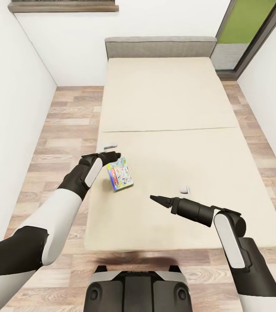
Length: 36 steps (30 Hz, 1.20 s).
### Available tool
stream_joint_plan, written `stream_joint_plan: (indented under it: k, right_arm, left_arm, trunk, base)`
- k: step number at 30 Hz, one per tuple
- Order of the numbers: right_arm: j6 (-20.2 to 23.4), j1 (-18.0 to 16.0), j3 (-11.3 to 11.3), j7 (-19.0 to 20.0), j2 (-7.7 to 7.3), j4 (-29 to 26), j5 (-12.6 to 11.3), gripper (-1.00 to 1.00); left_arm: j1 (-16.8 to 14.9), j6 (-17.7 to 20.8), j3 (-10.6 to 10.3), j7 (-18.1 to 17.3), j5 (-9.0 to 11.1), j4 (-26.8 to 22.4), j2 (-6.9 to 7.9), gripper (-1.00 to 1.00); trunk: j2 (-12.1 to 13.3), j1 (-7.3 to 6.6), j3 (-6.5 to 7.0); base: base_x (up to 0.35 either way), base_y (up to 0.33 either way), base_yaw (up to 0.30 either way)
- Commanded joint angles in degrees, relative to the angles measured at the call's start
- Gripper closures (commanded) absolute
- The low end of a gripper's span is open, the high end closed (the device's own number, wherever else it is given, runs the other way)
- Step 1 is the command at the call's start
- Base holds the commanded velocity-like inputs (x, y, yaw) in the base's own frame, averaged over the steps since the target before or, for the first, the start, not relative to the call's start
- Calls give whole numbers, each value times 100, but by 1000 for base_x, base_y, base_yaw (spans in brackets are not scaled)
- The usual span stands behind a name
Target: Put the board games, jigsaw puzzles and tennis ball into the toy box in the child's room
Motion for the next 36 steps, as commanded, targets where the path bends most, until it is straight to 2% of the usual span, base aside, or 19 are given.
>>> stream_joint_plan:
  k: [1,36]
  right_arm:
    - [25,-3,-3,18,0,-2,5,-100]
    - [25,-3,-12,19,-2,-10,5,-100]
  left_arm:
    - [-2,20,-22,49,61,-8,5,-100]
    - [-2,18,-21,43,69,-8,1,-100]
  trunk:
    - [-8,5,-6]
    - [-8,5,-6]
  base:
    - [98,0,0]
    - [37,0,0]
